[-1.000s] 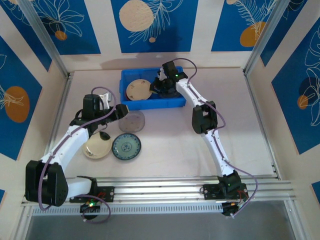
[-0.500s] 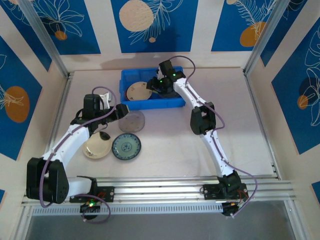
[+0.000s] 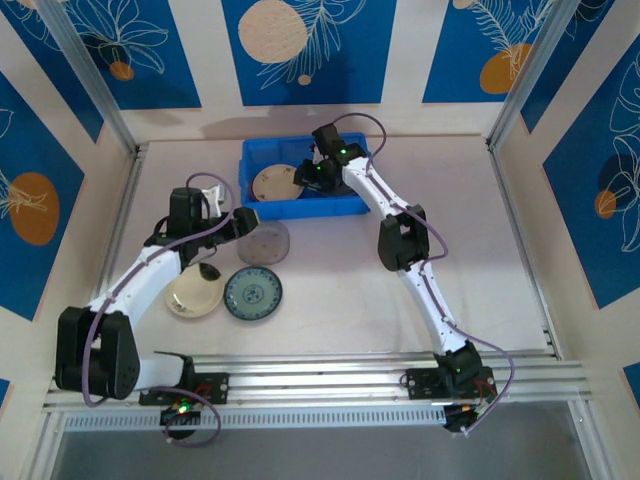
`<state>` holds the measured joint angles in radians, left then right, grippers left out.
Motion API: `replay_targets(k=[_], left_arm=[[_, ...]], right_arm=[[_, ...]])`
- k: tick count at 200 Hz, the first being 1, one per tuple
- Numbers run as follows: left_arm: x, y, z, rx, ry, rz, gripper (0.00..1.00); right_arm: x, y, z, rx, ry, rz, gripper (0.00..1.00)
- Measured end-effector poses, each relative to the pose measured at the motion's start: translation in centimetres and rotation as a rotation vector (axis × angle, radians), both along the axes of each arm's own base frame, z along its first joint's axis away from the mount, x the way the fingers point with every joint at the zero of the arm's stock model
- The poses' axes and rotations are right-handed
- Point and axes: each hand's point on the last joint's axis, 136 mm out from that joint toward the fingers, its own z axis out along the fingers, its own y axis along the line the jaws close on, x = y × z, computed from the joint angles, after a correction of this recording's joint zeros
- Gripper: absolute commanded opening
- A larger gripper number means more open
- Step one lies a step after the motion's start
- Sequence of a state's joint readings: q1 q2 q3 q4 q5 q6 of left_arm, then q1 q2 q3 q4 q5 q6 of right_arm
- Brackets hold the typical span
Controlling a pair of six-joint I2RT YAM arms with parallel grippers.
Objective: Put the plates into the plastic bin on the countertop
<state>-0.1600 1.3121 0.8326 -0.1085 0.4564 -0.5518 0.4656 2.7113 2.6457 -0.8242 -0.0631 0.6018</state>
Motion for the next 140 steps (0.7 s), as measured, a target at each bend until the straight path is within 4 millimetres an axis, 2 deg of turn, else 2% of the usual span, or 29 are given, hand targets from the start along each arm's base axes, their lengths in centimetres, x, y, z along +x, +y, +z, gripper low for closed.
replay_targets(k=[19, 35, 56, 82, 105, 140], left_arm=[[0.2, -0.1, -0.2, -0.008, 0.004, -0.002, 0.69], [0.4, -0.2, -0.3, -0.017, 0.008, 0.001, 0.69], [0.7, -0.4, -0.5, -0.024, 0.007, -0.003, 0.69], [0.8, -0.5, -0.6, -0.030, 0.007, -0.005, 0.69], [1.0, -0.6, -0.3, -0.040, -0.003, -0.008, 0.69], [1.0, -0.7, -0.1, -0.057, 0.000, -0.007, 0.69]], right_arm=[[0.1, -0.3, 1.0, -0.017, -0.030, 0.008, 0.42], [0.3, -0.5, 2.8, -0.026, -0.074, 0.014, 0.42], [0.1, -1.0, 6.8, -0.036, -0.154, 0.032, 0.42], [-1.2, -1.7, 12.8, -0.028, -0.263, 0.050, 0.42], [-3.9, -2.2, 17.5, -0.001, -0.351, 0.061, 0.41], [-10.7, -2.4, 20.2, 0.021, -0.462, 0.102, 0.43]])
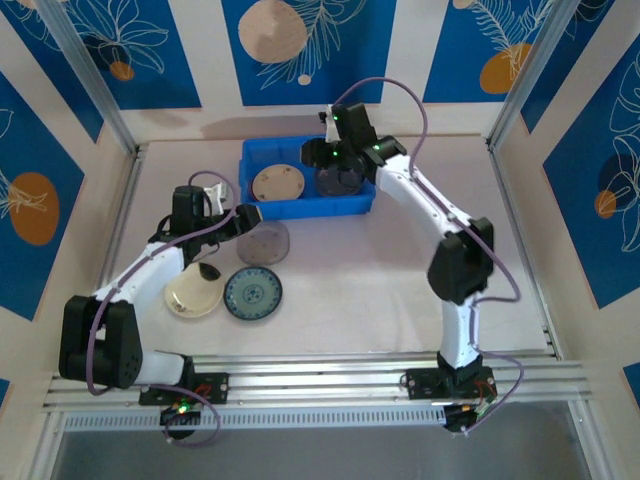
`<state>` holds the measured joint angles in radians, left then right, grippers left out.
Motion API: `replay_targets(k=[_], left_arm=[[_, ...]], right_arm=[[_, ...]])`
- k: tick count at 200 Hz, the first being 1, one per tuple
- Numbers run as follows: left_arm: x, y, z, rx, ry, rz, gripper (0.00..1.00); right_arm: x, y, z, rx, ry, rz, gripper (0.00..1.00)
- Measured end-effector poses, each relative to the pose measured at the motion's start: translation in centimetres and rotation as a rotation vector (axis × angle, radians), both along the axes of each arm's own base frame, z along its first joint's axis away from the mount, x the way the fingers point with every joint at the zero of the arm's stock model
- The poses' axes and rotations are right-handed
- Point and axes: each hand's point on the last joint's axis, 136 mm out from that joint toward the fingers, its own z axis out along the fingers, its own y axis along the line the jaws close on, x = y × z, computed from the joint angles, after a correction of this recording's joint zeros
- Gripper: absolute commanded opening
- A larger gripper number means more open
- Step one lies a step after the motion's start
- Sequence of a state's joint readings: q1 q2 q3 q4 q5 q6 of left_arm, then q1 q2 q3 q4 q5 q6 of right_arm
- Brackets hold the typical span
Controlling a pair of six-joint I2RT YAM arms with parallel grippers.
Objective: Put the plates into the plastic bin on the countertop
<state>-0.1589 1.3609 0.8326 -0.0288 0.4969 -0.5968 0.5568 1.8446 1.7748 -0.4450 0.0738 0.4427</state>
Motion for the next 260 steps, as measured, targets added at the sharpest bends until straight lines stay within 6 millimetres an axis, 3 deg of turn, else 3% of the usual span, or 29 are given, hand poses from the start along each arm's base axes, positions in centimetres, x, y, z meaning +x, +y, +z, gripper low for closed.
replay_targets(k=[37, 64, 86, 126, 149, 161, 164, 191, 260], left_arm=[[-0.1, 0.0, -0.1, 0.000, 0.002, 0.000, 0.69], [-0.4, 0.1, -0.1, -0.001, 0.000, 0.000, 0.69], [-0.6, 0.1, 0.0, -0.005, -0.004, 0.002, 0.69], [-1.1, 0.1, -0.4, -0.011, 0.004, 0.007, 0.69], [-1.4, 0.1, -0.4, -0.015, 0.009, 0.009, 0.74], [-1.5, 0.1, -0.2, -0.014, 0.000, 0.004, 0.98], [-1.5, 0.0, -0.2, -0.019, 0.002, 0.009, 1.00], [-1.9, 0.1, 0.2, -0.020, -0.012, 0.007, 1.00], [-3.0, 1.0, 0.8, 0.029, -0.037, 0.031, 1.00]], right_arm=[[-6.5, 0.3, 0.7, -0.008, -0.123, 0.056, 0.45], [-9.1, -0.2, 0.2, 0.000, -0.141, 0.055, 0.46], [-10.8, -1.0, -1.9, 0.009, -0.102, 0.034, 0.45], [-13.7, -1.1, -7.5, -0.007, 0.014, 0.004, 0.50], [-14.0, -0.8, -8.0, 0.006, 0.036, -0.018, 0.53], [-13.8, -0.9, -7.8, 0.017, 0.033, -0.035, 0.55], [-13.7, -0.9, -7.7, 0.019, 0.032, -0.038, 0.55], [-13.2, -0.6, -8.1, 0.040, 0.042, -0.057, 0.56], [-12.8, -0.1, -14.2, 0.026, 0.240, -0.068, 0.49]])
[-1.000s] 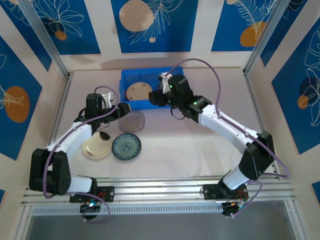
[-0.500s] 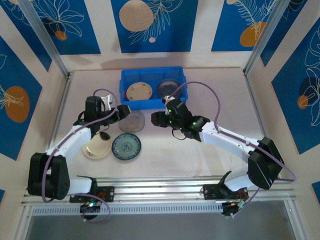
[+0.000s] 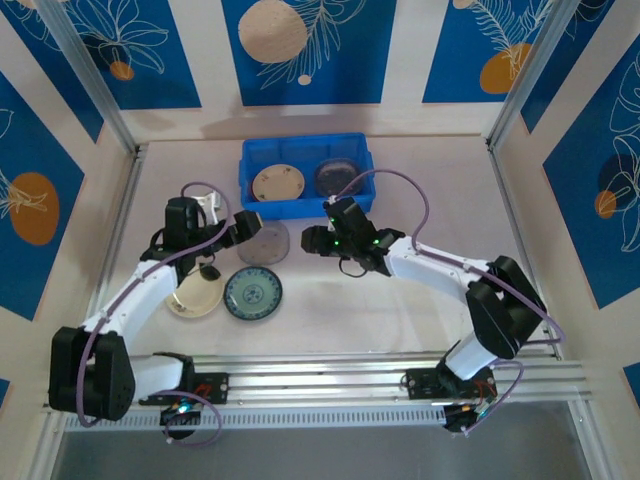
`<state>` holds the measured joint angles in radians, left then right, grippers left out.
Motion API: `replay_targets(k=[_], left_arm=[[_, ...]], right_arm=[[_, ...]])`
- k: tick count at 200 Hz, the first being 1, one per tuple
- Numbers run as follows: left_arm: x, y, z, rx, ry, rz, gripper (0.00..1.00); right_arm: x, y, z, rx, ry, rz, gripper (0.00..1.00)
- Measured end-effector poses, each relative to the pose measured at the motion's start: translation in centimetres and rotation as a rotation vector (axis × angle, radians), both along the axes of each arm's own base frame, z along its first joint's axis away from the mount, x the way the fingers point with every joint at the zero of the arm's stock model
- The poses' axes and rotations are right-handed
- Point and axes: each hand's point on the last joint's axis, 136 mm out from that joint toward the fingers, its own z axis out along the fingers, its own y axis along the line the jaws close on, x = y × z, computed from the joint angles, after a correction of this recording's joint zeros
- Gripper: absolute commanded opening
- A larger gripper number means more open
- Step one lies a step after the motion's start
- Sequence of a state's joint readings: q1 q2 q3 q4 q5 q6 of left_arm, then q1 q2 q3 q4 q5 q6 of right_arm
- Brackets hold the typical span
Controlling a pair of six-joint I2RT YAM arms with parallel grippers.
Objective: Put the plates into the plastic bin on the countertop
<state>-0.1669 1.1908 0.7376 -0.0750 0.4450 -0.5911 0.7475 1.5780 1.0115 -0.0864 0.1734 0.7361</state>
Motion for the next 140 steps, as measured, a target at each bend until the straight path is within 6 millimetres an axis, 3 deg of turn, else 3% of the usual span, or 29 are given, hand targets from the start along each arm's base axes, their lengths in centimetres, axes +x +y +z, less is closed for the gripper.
replay_targets(k=[29, 63, 82, 140], left_arm=[[-0.2, 0.2, -0.3, 0.016, 0.007, 0.002, 1.00], [-0.5, 0.3, -1.0, 0.020, 0.022, 0.002, 1.00], [-0.6, 0.3, -1.3, 0.021, 0.028, 0.001, 1.00], [-0.9, 0.3, -1.8, 0.026, 0.041, 0.000, 1.00]], right_arm=[[0.1, 0.6, -2.3, 0.000, 0.069, 0.010, 0.48], [0.5, 1.7, -4.6, 0.003, 0.136, 0.019, 0.40], [1.1, 2.4, -5.4, 0.012, 0.162, 0.017, 0.35], [3.0, 3.7, -8.0, 0.051, 0.228, 0.008, 0.32]])
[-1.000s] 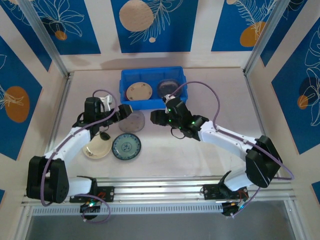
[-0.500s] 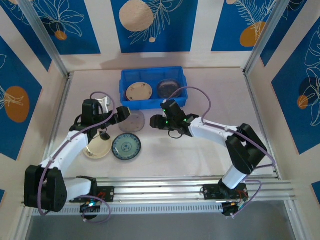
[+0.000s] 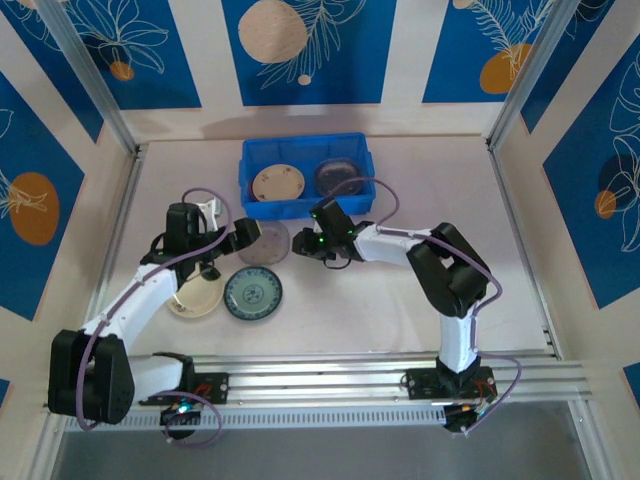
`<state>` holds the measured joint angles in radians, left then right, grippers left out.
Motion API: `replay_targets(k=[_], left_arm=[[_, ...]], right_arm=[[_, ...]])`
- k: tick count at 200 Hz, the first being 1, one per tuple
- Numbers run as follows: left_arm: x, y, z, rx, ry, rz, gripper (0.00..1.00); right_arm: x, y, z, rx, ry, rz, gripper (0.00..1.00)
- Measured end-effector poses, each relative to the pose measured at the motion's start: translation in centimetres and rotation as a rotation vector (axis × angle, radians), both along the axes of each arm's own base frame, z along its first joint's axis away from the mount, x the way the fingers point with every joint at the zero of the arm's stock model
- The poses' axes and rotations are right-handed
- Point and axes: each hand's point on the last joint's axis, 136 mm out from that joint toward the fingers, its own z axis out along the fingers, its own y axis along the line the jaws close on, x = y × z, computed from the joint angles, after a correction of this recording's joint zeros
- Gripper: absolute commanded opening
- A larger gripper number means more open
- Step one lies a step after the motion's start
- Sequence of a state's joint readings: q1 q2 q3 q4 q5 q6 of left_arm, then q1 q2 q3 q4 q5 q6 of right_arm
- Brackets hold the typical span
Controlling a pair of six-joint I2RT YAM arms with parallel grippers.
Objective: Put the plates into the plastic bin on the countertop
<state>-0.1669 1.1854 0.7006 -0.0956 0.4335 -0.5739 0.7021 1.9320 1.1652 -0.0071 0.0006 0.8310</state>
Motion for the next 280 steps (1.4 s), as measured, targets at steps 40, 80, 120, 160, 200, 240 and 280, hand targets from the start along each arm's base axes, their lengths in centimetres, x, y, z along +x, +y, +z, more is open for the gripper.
replay_targets(k=[40, 80, 120, 160, 200, 240, 280], left_arm=[[-0.5, 0.1, -1.0, 0.004, 0.023, 0.000, 1.00], [-0.6, 0.1, -1.1, 0.005, 0.027, 0.001, 1.00], [-0.7, 0.1, -0.9, 0.003, 0.017, 0.000, 1.00], [-0.9, 0.2, -1.1, 0.008, 0.018, -0.002, 0.99], [-1.0, 0.2, -1.4, 0.010, 0.025, -0.003, 0.99], [-1.1, 0.2, -1.5, 0.010, 0.027, -0.003, 0.99], [-1.1, 0.2, -1.7, 0.011, 0.032, -0.003, 0.99]], right_arm=[[0.6, 0.9, -0.6, 0.019, 0.020, 0.006, 0.32], [1.4, 1.9, -0.4, 0.045, 0.015, 0.013, 0.32], [1.7, 2.6, -1.6, 0.042, 0.041, 0.014, 0.31], [1.8, 3.1, -2.2, 0.040, 0.056, 0.016, 0.28], [2.0, 3.7, -2.4, 0.043, 0.055, 0.021, 0.22], [2.0, 3.7, -2.8, 0.040, 0.068, 0.016, 0.11], [2.1, 3.7, -2.8, 0.044, 0.073, 0.009, 0.01]])
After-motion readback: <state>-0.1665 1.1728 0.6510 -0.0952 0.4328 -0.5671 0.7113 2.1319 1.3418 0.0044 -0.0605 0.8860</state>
